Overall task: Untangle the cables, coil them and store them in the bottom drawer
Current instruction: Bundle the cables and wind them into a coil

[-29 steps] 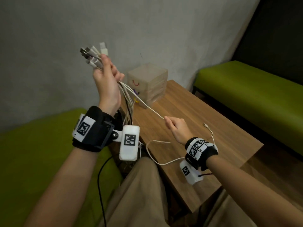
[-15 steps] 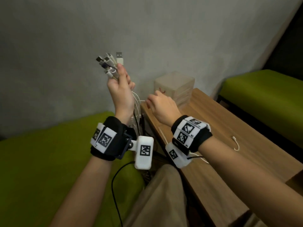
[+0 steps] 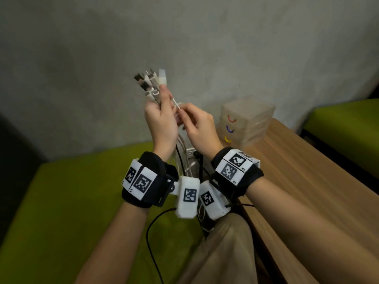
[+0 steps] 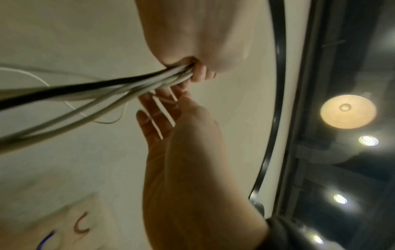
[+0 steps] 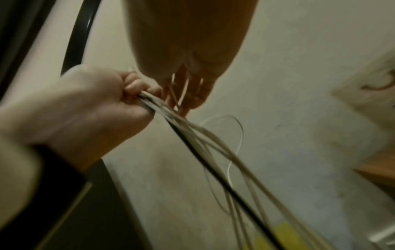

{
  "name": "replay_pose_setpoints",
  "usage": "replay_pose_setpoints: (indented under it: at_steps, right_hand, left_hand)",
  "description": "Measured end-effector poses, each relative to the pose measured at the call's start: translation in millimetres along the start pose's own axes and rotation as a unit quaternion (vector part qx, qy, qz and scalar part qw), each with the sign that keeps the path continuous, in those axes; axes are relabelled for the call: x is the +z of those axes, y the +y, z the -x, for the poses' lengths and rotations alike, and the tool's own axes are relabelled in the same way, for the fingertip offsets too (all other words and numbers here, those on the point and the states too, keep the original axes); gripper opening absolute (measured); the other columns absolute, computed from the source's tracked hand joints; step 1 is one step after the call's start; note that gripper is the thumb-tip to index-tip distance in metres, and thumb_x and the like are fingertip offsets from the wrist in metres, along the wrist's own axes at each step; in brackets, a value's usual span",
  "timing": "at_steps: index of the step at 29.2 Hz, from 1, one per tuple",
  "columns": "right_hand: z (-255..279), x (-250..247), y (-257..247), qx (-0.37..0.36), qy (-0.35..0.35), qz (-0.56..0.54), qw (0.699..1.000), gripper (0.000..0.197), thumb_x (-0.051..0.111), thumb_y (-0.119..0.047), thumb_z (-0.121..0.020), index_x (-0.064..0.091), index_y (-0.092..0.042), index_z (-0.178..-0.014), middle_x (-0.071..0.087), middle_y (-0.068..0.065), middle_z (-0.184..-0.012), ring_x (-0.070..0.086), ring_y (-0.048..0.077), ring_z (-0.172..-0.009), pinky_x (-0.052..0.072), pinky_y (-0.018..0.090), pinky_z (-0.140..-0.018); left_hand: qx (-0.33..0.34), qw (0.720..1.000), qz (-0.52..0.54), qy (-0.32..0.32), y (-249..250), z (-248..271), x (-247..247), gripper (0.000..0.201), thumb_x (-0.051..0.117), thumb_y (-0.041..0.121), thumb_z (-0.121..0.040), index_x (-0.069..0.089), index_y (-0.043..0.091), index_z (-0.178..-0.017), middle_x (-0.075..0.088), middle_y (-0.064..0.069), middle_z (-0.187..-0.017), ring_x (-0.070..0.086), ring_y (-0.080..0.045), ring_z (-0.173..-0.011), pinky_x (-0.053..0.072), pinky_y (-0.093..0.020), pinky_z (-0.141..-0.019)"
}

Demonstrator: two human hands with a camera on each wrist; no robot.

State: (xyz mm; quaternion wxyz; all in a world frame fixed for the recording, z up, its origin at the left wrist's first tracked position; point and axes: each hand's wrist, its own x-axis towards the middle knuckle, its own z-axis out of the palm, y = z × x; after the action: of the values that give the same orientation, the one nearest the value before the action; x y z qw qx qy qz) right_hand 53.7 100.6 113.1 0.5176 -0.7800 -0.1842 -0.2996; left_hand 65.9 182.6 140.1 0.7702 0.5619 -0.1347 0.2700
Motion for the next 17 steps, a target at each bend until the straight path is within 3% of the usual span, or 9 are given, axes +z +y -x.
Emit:
replay_pose_setpoints:
  at_steps: [2,5,7,9,10,12,13,15,17]
  right_hand:
    - [4,-11,15,0.047,-0.07,0.103,0.991,0.019,0.049,-0.012,-0.093,0.063,-0.001,-0.088,0.066,0.007,-0.073,0.062,0.018,-0.069,0.048,0.033,-0.072]
    - [14,-27,32,0.125,-0.217,0.272,0.929,0.018,0.049,-0.014,-0.089,0.06,-0.004,-0.099,0.066,0.018,-0.096,0.061,0.037,-0.093,0.047,0.039,-0.079]
    - [23,-37,37,0.136,-0.231,0.302,0.915,0.039,0.051,-0.016,-0.083,0.049,-0.008,-0.121,0.059,0.016,-0.116,0.054,0.035,-0.11,0.046,0.043,-0.088]
    - [27,-43,36,0.096,-0.205,0.291,0.93,0.072,0.056,-0.022,-0.079,0.024,-0.011,-0.143,0.044,0.013,-0.138,0.04,0.027,-0.128,0.038,0.043,-0.104]
    - [27,-43,35,0.076,-0.19,0.268,0.941,0.081,0.058,-0.024,-0.078,0.015,-0.011,-0.146,0.037,0.013,-0.144,0.033,0.025,-0.133,0.032,0.042,-0.109]
    - [24,-39,37,0.057,-0.198,0.205,0.957,0.069,0.055,-0.026,-0.08,0.025,-0.012,-0.141,0.04,0.014,-0.141,0.033,0.026,-0.134,0.028,0.048,-0.111]
    - [25,-35,38,0.054,-0.201,0.183,0.961,0.053,0.052,-0.027,-0.082,0.038,-0.011,-0.13,0.049,0.014,-0.131,0.042,0.028,-0.126,0.034,0.052,-0.106]
    - [30,-34,41,0.07,-0.203,0.167,0.962,0.029,0.051,-0.026,-0.088,0.049,-0.006,-0.108,0.059,0.014,-0.11,0.055,0.029,-0.105,0.042,0.051,-0.091]
    - [37,-40,49,0.089,-0.251,0.231,0.936,0.032,0.05,-0.034,-0.092,0.057,-0.006,-0.105,0.058,0.014,-0.11,0.052,0.029,-0.105,0.041,0.05,-0.091]
  left_hand:
    - [-0.062,0.997,-0.027,-0.042,-16,7,-1,0.038,0.037,0.023,-0.099,0.043,0.016,-0.062,0.034,0.013,-0.035,0.029,0.001,-0.036,0.027,-0.015,-0.041]
    - [-0.112,0.988,-0.042,-0.098,-33,18,-3,0.035,0.036,0.024,-0.099,0.044,0.016,-0.065,0.037,0.013,-0.036,0.033,0.0,-0.038,0.031,-0.013,-0.045]
    - [-0.122,0.984,-0.053,-0.118,-35,24,-2,0.035,0.037,0.024,-0.099,0.045,0.016,-0.065,0.039,0.012,-0.037,0.035,0.001,-0.039,0.033,-0.011,-0.046]
    - [-0.124,0.982,-0.048,-0.136,-33,28,3,0.037,0.036,0.023,-0.099,0.044,0.016,-0.063,0.037,0.012,-0.037,0.033,0.0,-0.039,0.031,-0.01,-0.045]
    - [-0.12,0.981,-0.044,-0.145,-32,30,6,0.038,0.036,0.022,-0.099,0.044,0.016,-0.062,0.036,0.012,-0.037,0.033,0.0,-0.039,0.031,-0.01,-0.045]
    - [-0.104,0.98,-0.046,-0.161,-28,33,11,0.04,0.035,0.02,-0.099,0.043,0.016,-0.06,0.037,0.012,-0.035,0.034,0.001,-0.038,0.031,-0.009,-0.045]
    - [-0.096,0.98,-0.047,-0.169,-27,34,13,0.041,0.035,0.019,-0.099,0.043,0.016,-0.059,0.037,0.012,-0.034,0.035,0.001,-0.037,0.032,-0.009,-0.045]
    - [-0.098,0.979,-0.032,-0.176,-27,33,14,0.039,0.035,0.019,-0.099,0.043,0.015,-0.061,0.035,0.012,-0.036,0.032,0.001,-0.037,0.03,-0.013,-0.045]
    - [-0.113,0.98,0.001,-0.167,-26,29,12,0.038,0.034,0.019,-0.099,0.043,0.016,-0.063,0.032,0.013,-0.039,0.027,-0.001,-0.039,0.026,-0.022,-0.05]
